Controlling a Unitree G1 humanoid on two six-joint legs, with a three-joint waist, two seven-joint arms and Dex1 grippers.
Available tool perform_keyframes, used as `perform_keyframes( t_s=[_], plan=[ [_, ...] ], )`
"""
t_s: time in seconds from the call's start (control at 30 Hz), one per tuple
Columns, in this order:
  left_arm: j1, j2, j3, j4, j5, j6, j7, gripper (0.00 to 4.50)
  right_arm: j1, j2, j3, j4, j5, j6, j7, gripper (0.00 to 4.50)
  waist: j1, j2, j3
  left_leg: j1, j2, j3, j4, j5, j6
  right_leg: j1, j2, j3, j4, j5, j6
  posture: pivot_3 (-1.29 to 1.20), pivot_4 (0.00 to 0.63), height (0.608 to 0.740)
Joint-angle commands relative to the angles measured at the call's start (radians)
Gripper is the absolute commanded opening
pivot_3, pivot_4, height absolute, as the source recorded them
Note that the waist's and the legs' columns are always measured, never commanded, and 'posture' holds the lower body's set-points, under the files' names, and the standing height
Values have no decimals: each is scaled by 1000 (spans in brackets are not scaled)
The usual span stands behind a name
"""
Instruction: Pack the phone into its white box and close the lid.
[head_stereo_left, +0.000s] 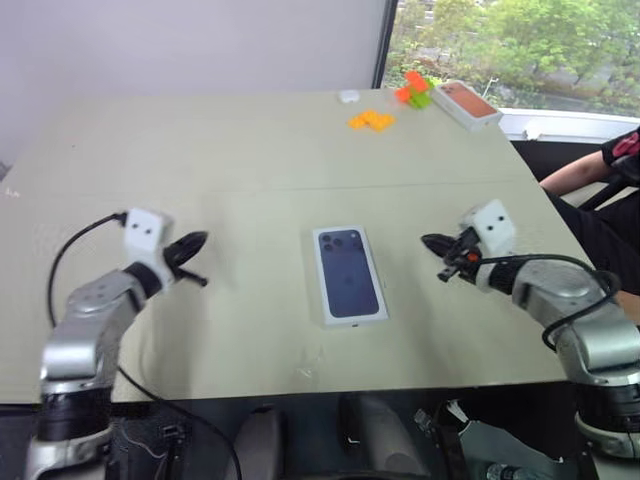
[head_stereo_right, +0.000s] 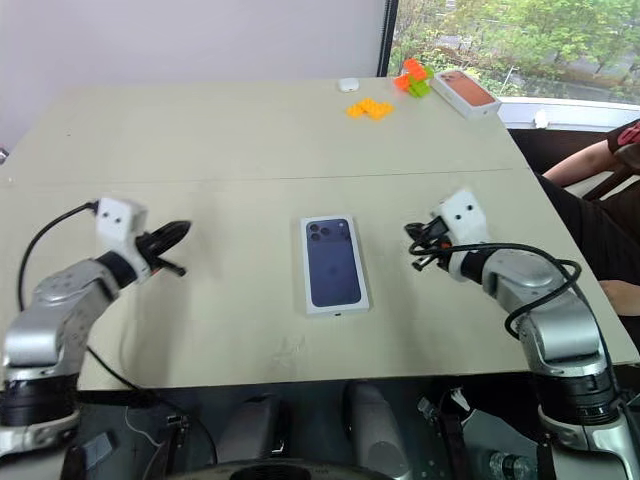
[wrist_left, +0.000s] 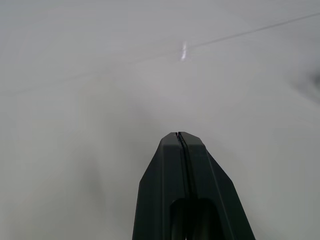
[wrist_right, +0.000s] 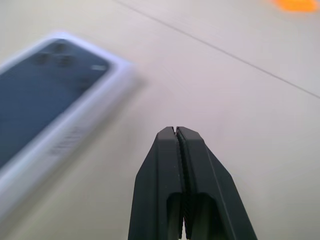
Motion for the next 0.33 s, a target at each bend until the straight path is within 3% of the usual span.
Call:
perform_keyframes(
  t_s=[0.03, 0.33],
  plan=[
    [51, 36, 65, -25, -24, -46, -43, 0, -27, 5, -15, 15, -17, -68, -1, 85, -1, 0, 0, 0, 0, 0, 0, 0, 0, 0, 0, 1, 0, 0, 0, 0, 150, 740],
    [187, 47, 128, -94, -54, -48, -49, 0, -25, 62, -27, 16, 33, -139, 38, 85, -4, 0, 0, 0, 2, 0, 0, 0, 0, 0, 1, 0, 0, 0, 0, 0, 150, 740]
  ],
)
